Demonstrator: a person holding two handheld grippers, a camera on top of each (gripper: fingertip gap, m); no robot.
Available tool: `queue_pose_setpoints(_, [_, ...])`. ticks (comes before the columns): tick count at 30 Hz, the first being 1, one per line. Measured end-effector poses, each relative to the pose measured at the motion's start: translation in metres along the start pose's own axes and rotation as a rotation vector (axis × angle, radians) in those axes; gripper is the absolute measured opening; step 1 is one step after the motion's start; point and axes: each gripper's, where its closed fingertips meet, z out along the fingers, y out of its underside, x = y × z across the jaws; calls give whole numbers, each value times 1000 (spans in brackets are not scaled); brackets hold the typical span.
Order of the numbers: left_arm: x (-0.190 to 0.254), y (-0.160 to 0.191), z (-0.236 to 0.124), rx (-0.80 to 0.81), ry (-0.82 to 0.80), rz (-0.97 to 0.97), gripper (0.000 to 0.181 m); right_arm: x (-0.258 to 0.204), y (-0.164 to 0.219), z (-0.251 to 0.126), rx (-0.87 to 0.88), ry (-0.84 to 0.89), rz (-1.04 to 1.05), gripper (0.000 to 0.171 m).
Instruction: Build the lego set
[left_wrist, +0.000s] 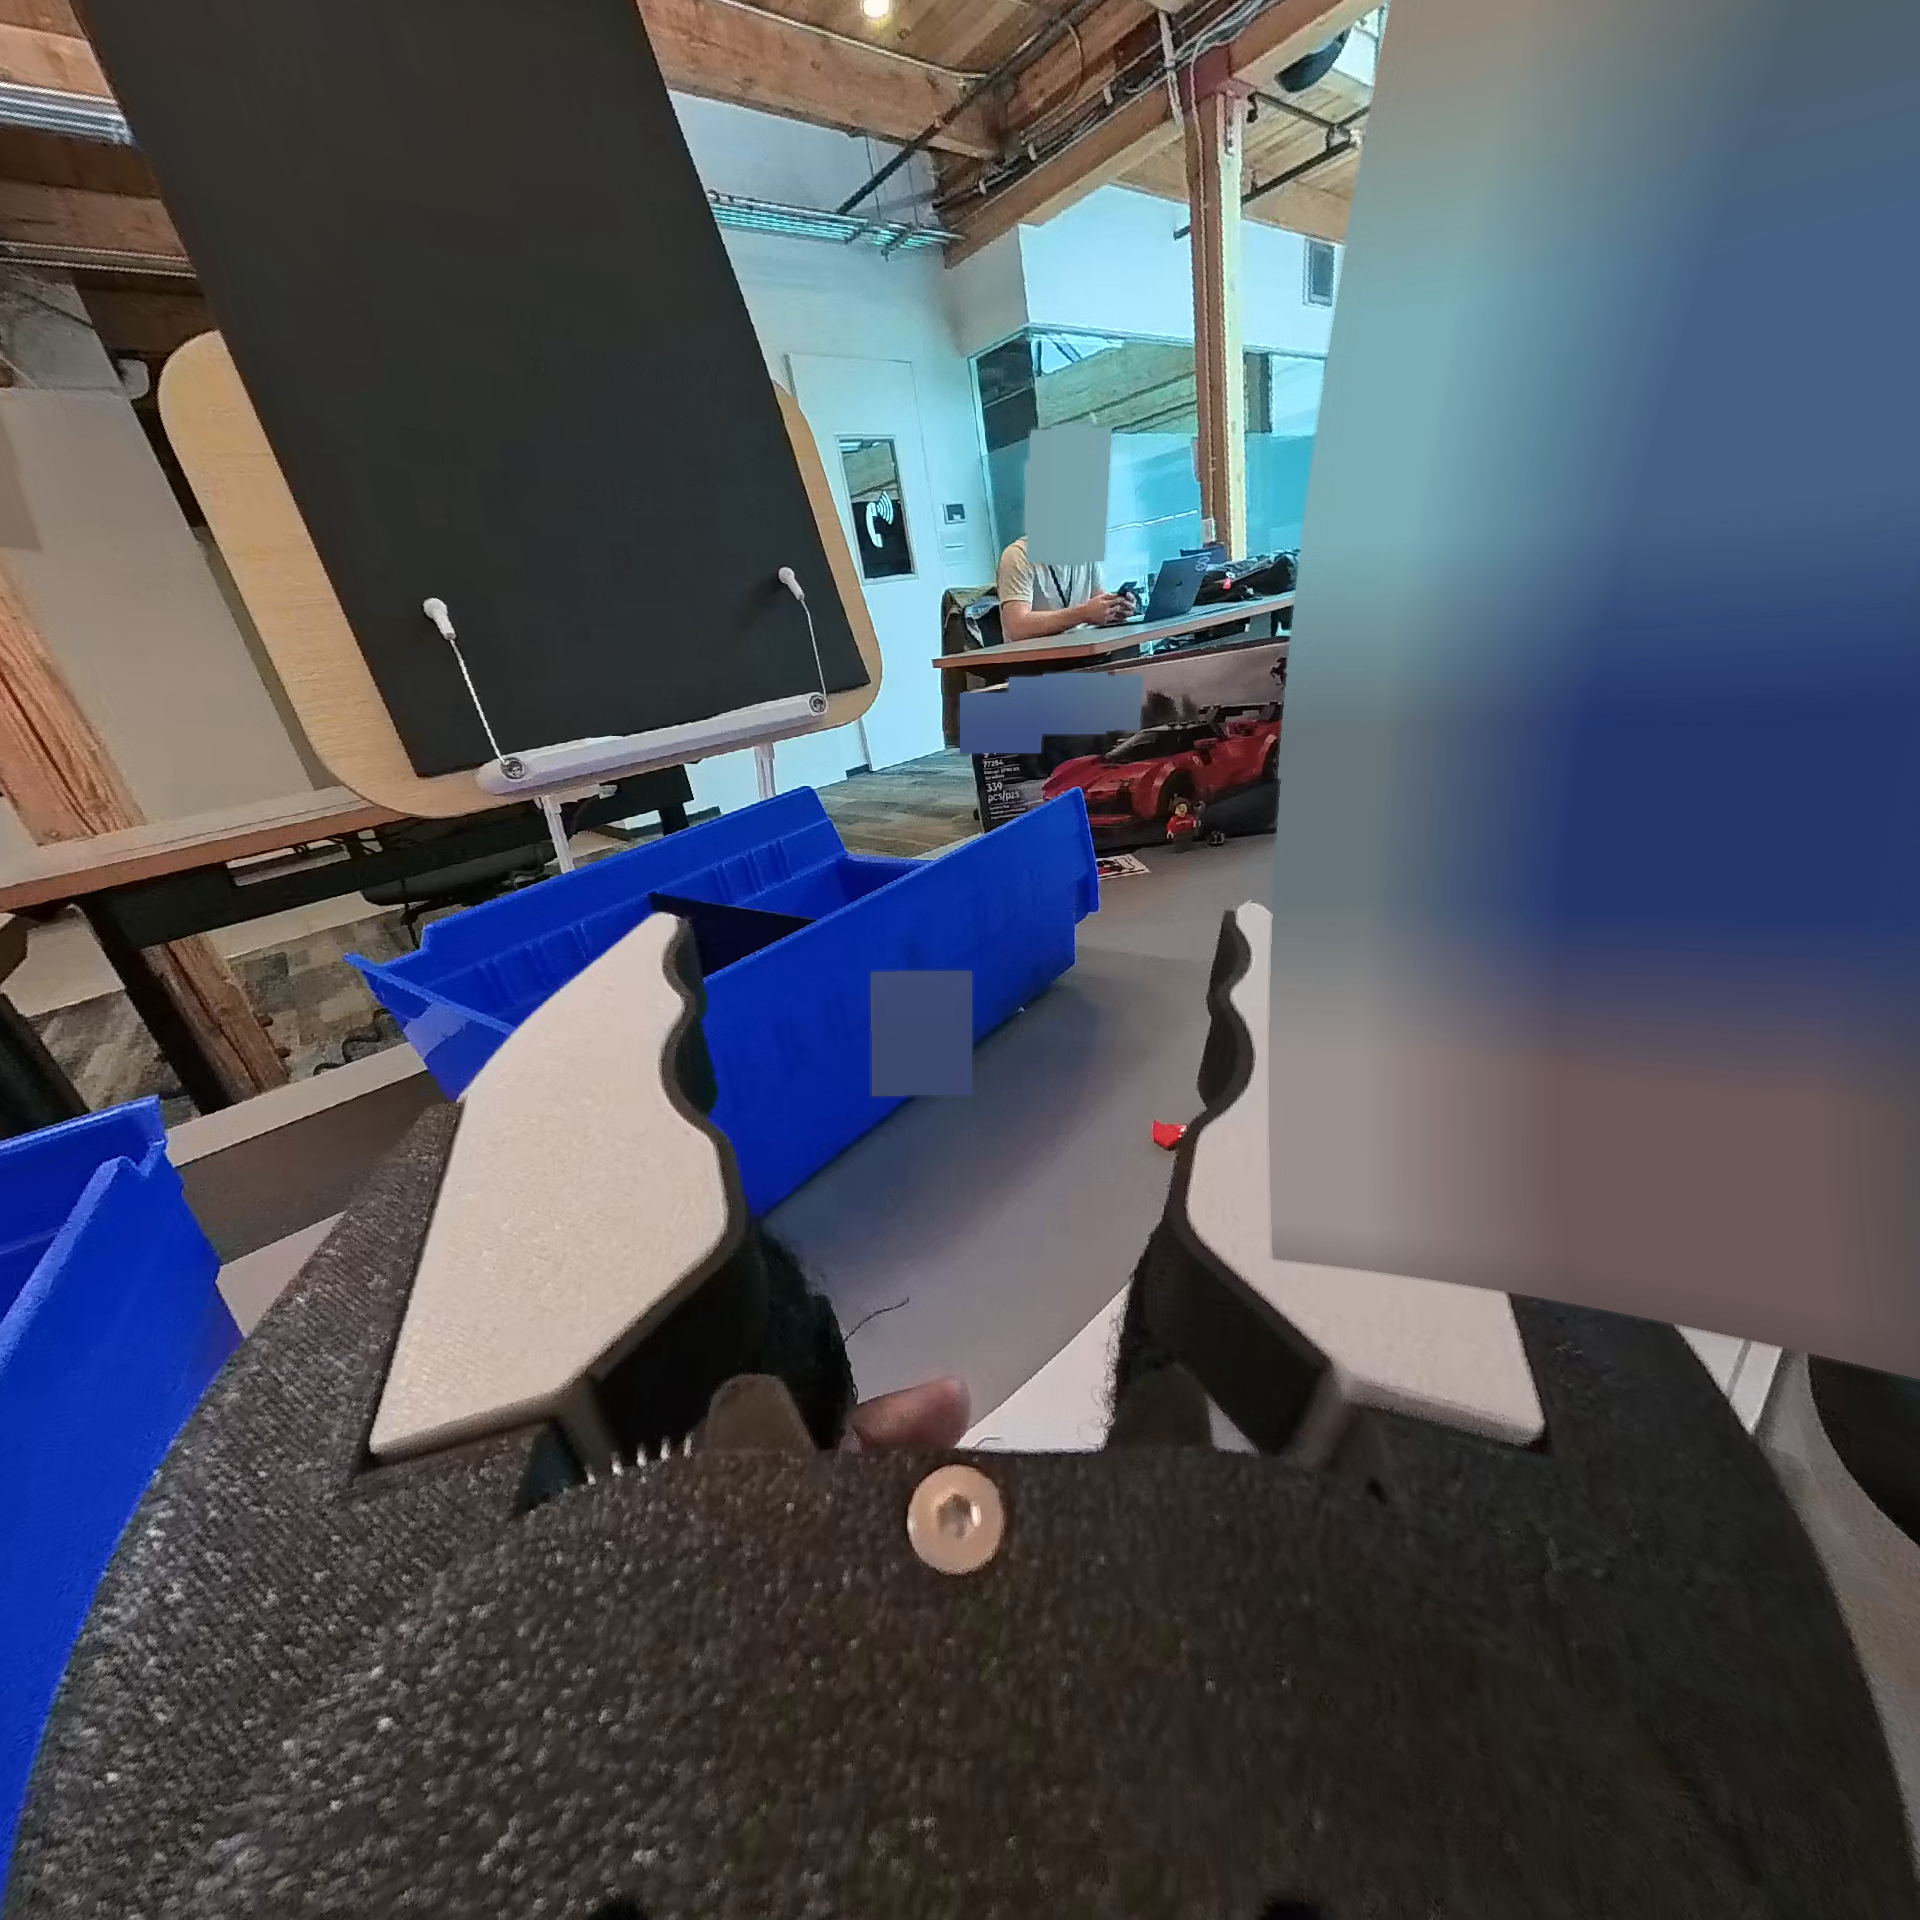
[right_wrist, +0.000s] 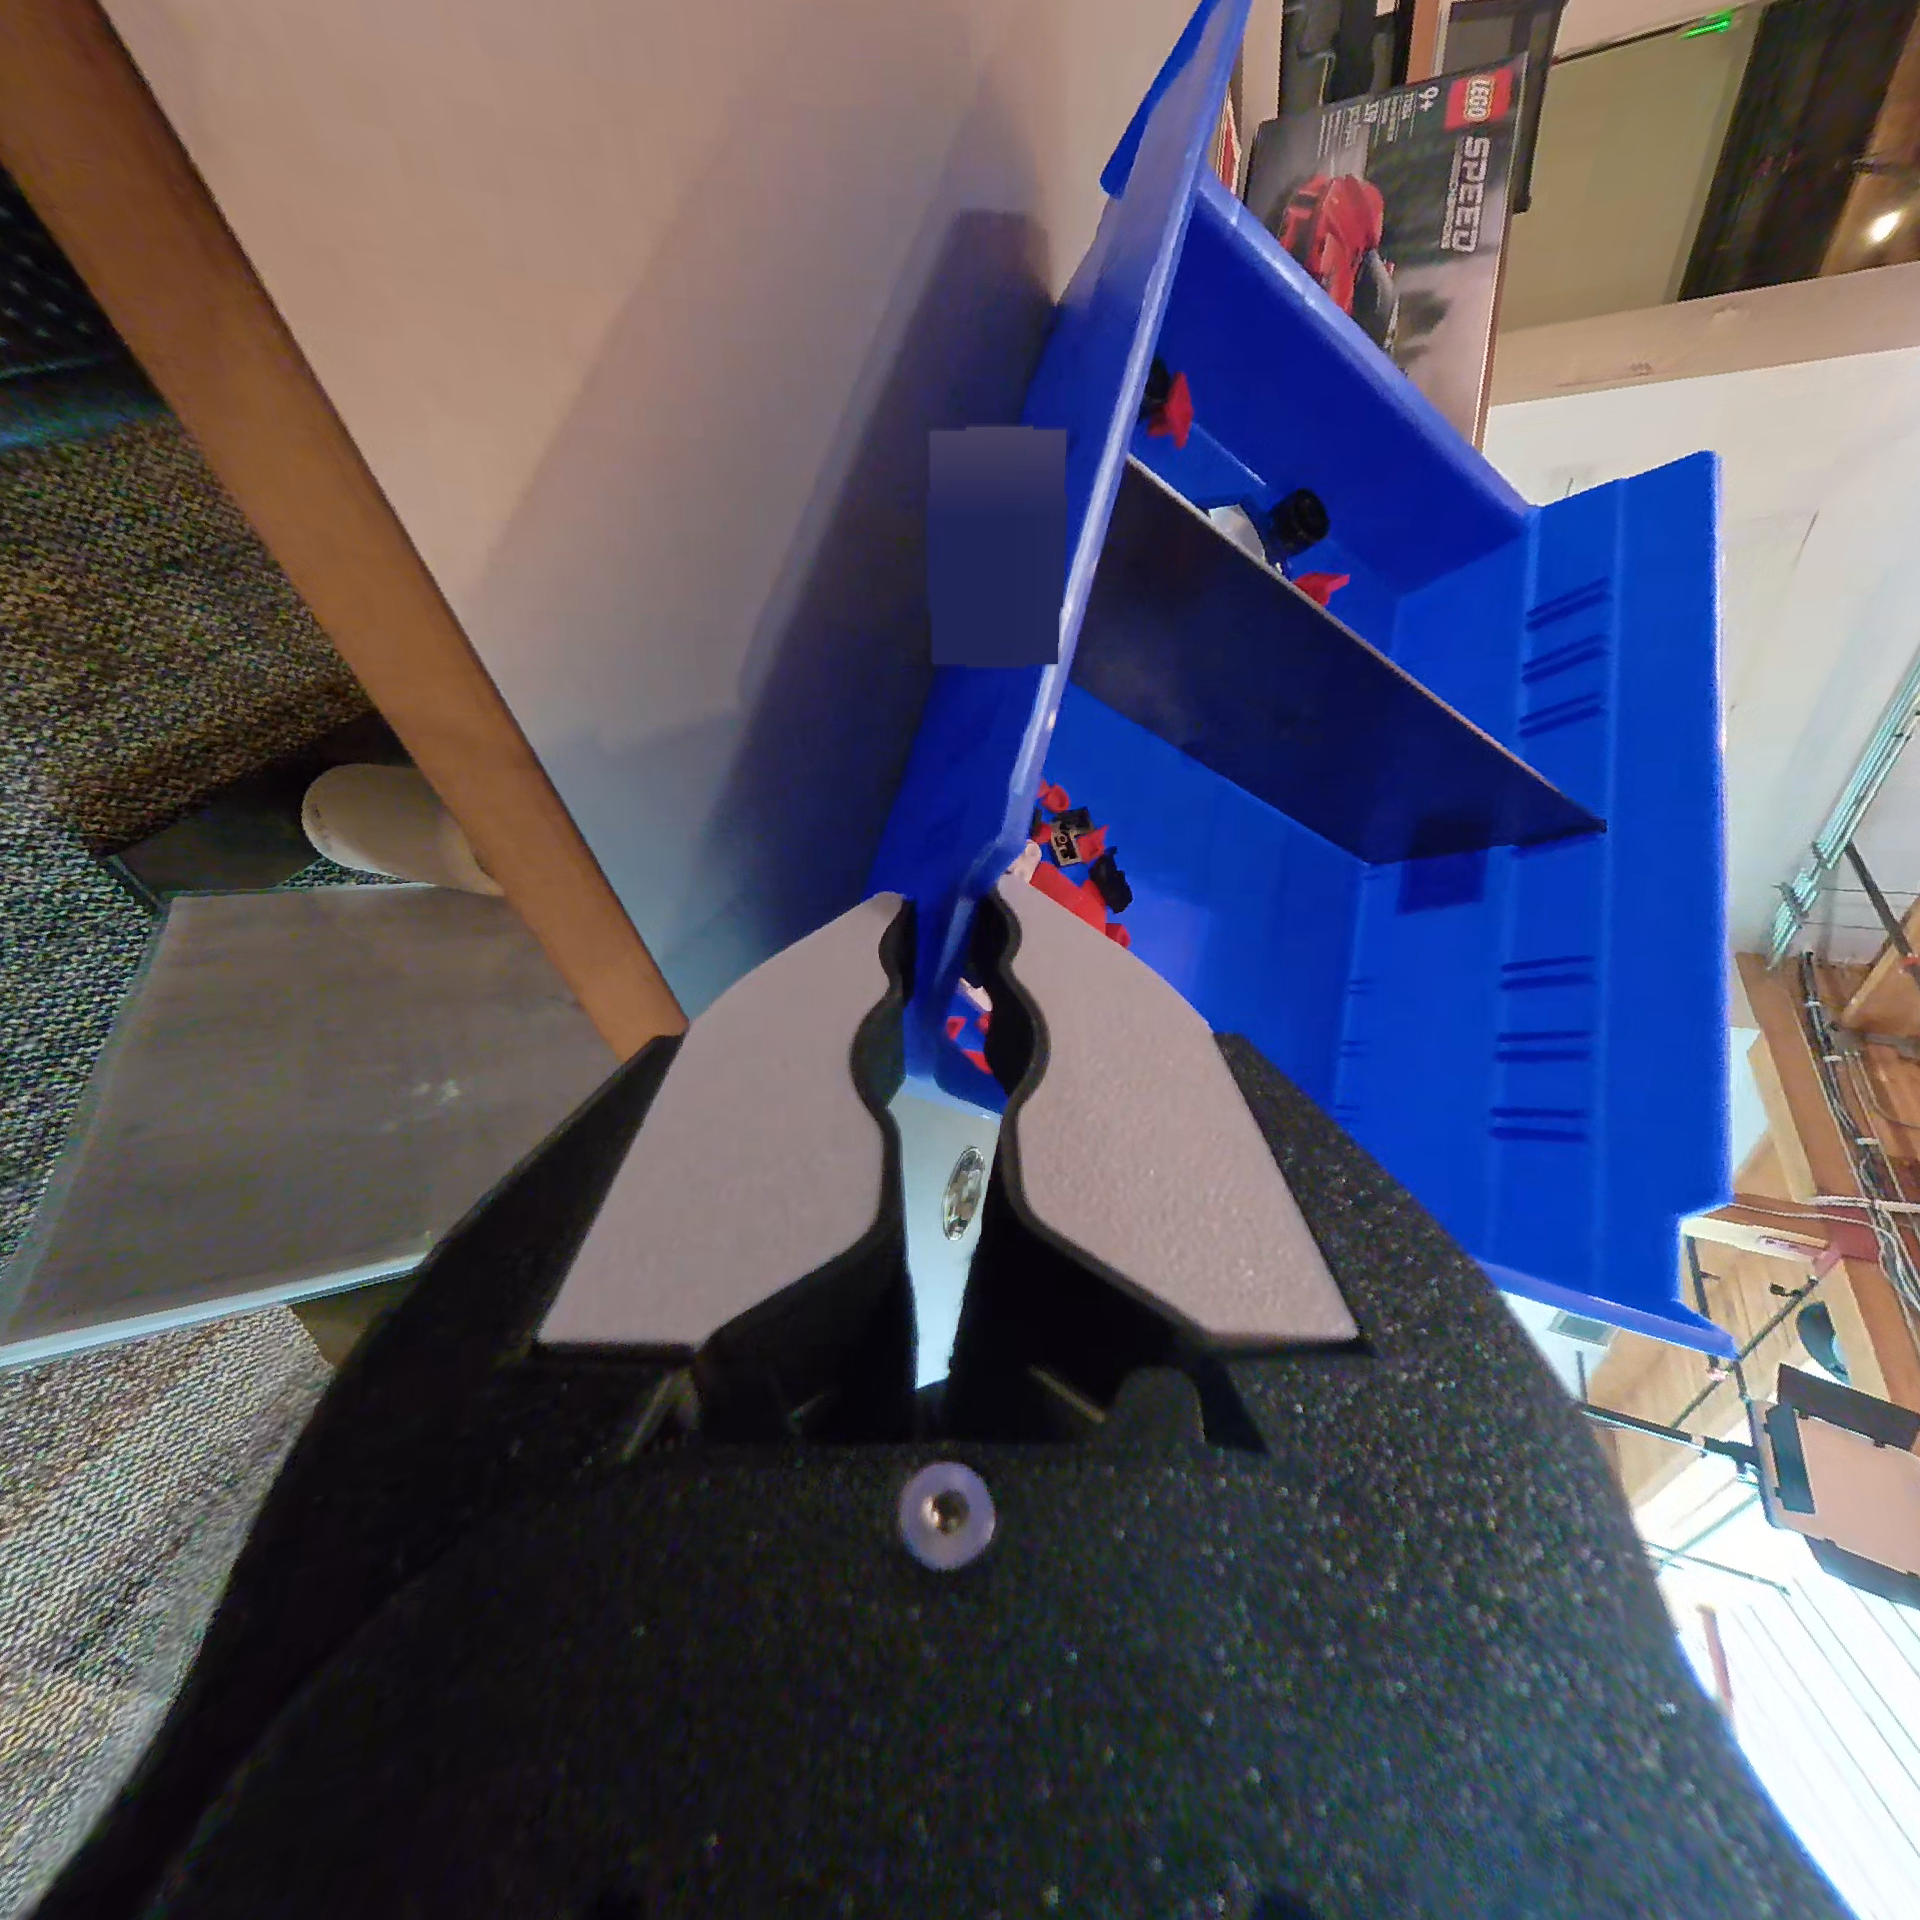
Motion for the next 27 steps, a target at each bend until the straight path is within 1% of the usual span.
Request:
queue_pose_setpoints(12, [3,3,2,-6,13,-4,92,2,1,0,-2,4,45,11])
queue_pose_setpoints(27, [10,8,4,-36,37,33,92,1,0,1,-12,4,39,10])
